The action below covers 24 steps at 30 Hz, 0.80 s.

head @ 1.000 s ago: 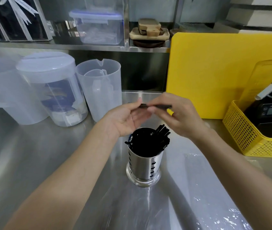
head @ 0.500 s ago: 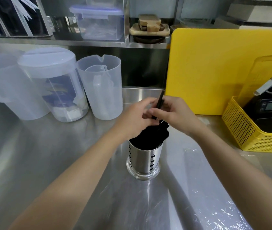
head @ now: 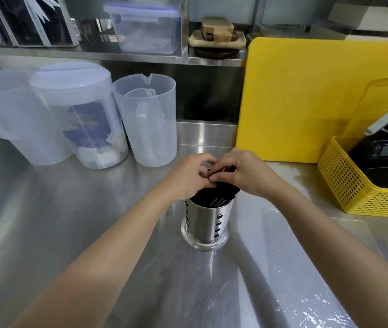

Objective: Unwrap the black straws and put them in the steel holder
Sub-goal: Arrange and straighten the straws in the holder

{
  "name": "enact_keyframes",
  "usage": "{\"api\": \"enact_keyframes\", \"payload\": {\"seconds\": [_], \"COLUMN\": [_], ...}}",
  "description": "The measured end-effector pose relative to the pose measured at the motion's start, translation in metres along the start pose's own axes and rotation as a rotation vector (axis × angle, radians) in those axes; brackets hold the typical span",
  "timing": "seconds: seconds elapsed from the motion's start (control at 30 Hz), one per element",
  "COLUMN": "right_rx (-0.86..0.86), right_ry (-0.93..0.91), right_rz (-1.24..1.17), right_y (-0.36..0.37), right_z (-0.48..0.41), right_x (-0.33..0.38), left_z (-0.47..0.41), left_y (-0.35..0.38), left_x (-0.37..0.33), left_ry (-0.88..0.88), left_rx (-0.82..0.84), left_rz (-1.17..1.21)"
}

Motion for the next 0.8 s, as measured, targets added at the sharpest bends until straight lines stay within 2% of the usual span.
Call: {"api": "enact_keyframes", "payload": {"seconds": [0.07,0.13,0.2,0.23,0.3,0.37,0.43,0.47,0.63,0.8], "right_rx": [-0.019,-0.182,-0.35,-0.381,-0.29,-0.04,0.149,0.178,-0.026,-0.117], "right_ry": [-0.071,-0.079,-0.007,0.057,0.188,0.275,0.298,0.294,0.284,0.228], "right_rz": [0.076,-0.031,-0.161,-0.242,-0.355,-0.348,-0.34,-0.358,-0.493,-0.59], "right_y": [-0.003,-0.021,-0.041,-0.047,-0.043,-0.024,-0.005,0.002,0.006,0.009], "right_z": [0.001,0.006,0.013,0.016,0.024,0.034,0.046,0.049,0.05,0.045], "right_x": [0.007,0.006,-0.008,-0.02,-0.042,-0.054,-0.055,-0.054,-0.049,-0.043], "left_z": [0.0,0.001,0.004,0.006,0.009,0.009,0.006,0.004,-0.003,-0.006], "left_y": [0.0,-0.01,-0.022,-0.026,-0.024,-0.012,0.005,0.012,0.019,0.009], "left_x": [0.001,-0.001,-0.009,-0.015,-0.026,-0.034,-0.035,-0.034,-0.025,-0.02], "left_ry": [0.0,0.032,0.094,0.13,0.179,0.196,0.183,0.166,0.08,0.033], "left_rx": [0.003,-0.08,-0.188,-0.222,-0.22,-0.14,-0.042,-0.016,-0.021,-0.035], "left_rz": [-0.011,0.016,0.056,0.061,0.021,-0.061,-0.168,-0.206,-0.212,-0.14]}}
Point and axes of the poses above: each hand's wrist, its own z-axis away from the middle knuckle, its own y-axis out of the palm, x = y × z, the point moved 9 cm from there along -z, towards the middle knuckle, and after that the axes turned 6 degrees about -y, right-handed, at the moved point
